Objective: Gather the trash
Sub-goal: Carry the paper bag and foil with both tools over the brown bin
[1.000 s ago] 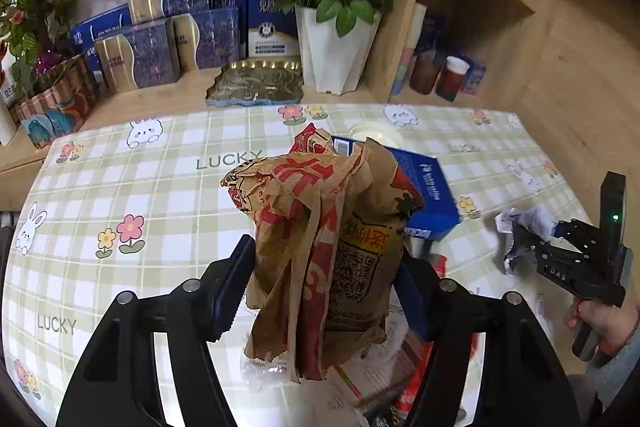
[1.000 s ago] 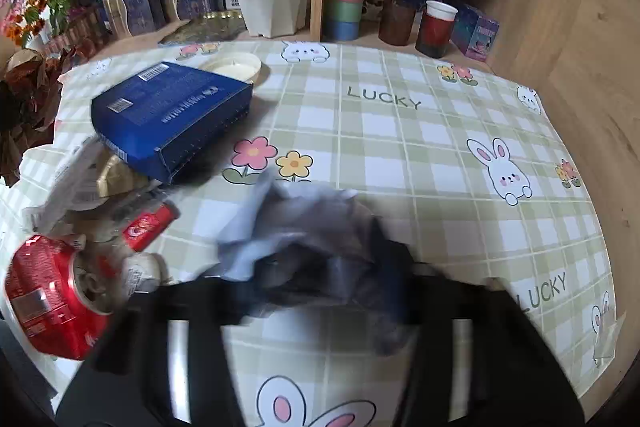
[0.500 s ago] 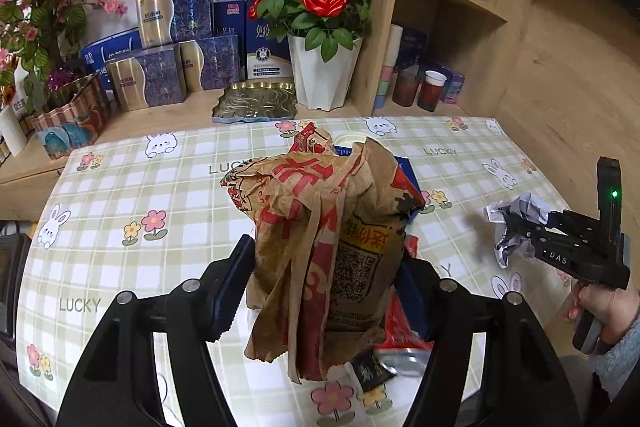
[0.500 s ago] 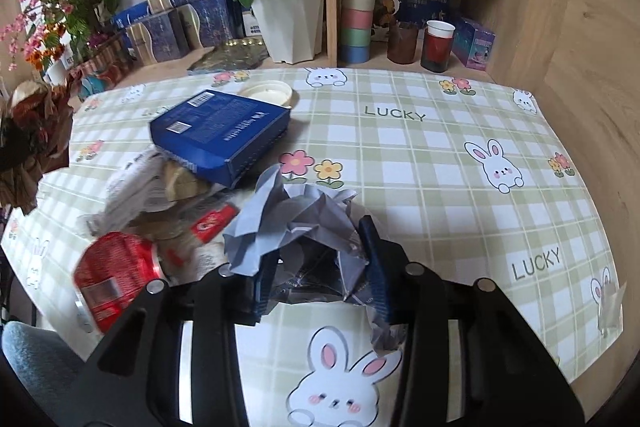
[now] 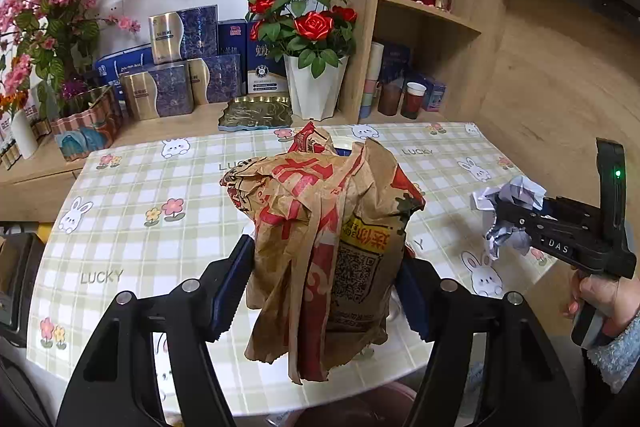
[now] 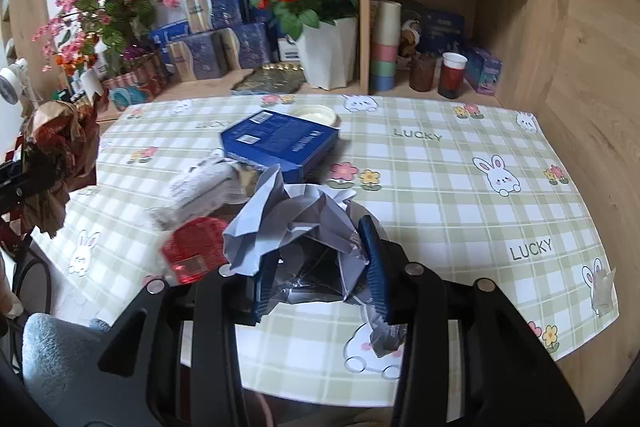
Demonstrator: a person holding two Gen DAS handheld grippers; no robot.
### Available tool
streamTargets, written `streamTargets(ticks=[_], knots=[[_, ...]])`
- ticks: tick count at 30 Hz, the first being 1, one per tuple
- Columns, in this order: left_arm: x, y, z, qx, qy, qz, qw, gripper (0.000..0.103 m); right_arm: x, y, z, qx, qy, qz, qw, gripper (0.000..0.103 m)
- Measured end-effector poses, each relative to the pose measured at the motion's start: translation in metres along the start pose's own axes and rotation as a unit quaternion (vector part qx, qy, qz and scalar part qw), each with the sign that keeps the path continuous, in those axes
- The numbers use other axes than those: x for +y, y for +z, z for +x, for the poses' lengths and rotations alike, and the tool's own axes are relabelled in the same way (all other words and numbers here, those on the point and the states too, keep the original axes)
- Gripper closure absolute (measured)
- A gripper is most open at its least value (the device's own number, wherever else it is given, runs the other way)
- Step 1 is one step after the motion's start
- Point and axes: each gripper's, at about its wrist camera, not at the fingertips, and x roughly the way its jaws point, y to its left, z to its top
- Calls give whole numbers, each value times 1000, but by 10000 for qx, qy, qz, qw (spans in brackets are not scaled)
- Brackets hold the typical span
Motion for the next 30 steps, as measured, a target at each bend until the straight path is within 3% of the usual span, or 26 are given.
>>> streamTargets(ticks=[17,23,30], knots=[[1,-74,-99,-176,36,-250,9995,37,73,-51,-79,-242,601,-394,9971,61],[10,-106,-119,-114,71,-390,9991,36,99,-89,-78,100,893,-658,9938,61],[19,-137,-114,41,98,-619,9980,36,125,-136,-53,656,1251,-875,9861,61]])
